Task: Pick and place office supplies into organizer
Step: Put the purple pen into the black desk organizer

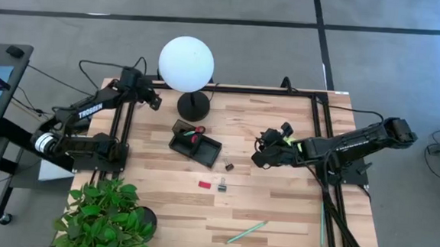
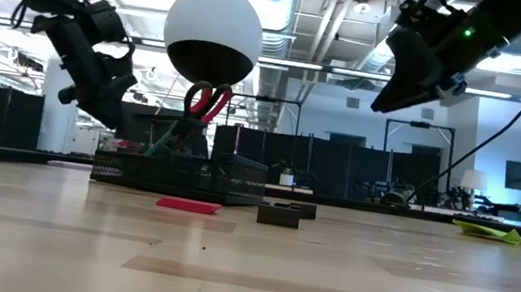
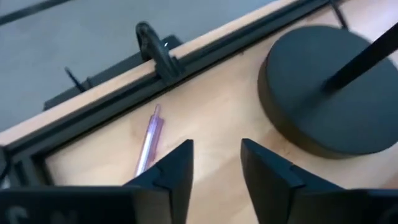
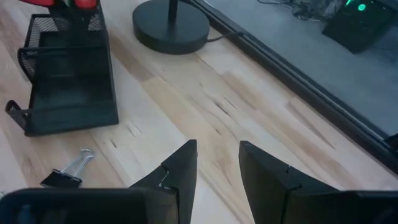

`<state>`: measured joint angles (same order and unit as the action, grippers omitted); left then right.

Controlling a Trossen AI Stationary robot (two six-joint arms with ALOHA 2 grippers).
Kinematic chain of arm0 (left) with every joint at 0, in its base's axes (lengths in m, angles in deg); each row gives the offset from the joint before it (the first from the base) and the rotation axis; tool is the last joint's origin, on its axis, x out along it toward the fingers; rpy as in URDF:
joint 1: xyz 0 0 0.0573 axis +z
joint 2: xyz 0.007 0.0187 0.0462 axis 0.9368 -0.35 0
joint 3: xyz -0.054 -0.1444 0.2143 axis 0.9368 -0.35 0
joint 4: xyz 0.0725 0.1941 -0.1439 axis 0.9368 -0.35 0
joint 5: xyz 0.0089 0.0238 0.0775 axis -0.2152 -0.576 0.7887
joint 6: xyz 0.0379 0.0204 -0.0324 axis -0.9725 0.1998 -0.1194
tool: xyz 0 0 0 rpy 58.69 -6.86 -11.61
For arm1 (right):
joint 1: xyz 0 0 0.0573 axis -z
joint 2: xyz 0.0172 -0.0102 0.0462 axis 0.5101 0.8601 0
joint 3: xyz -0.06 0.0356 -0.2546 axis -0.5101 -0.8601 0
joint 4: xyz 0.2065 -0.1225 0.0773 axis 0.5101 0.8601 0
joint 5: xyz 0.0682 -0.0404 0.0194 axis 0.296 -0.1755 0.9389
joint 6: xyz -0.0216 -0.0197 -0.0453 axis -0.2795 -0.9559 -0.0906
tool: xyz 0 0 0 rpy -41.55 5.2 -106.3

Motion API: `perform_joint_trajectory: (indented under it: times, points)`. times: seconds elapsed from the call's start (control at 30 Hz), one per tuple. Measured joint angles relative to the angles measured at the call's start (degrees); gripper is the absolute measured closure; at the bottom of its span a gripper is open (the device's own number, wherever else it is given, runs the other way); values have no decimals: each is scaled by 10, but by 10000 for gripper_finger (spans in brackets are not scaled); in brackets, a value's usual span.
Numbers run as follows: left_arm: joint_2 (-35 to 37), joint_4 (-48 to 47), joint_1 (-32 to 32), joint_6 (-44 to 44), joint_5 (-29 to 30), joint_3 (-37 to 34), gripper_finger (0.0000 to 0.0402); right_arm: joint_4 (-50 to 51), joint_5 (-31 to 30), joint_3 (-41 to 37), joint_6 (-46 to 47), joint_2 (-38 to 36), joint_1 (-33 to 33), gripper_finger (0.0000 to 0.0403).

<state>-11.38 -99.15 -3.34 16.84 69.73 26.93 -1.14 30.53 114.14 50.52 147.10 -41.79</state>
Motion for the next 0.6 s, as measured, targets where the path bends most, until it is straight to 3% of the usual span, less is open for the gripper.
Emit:
perform_joint_trajectory:
  times: [0.27,0.47,0.6]
  points:
    - [-38,-40,-47,72,128,52,248,0,5,0,0,0,0,289]
    - [-160,-208,-52,69,164,161,264,0,5,0,-23,0,1,289]
    - [-246,-268,-52,46,202,221,270,-1,7,0,-34,0,8,289]
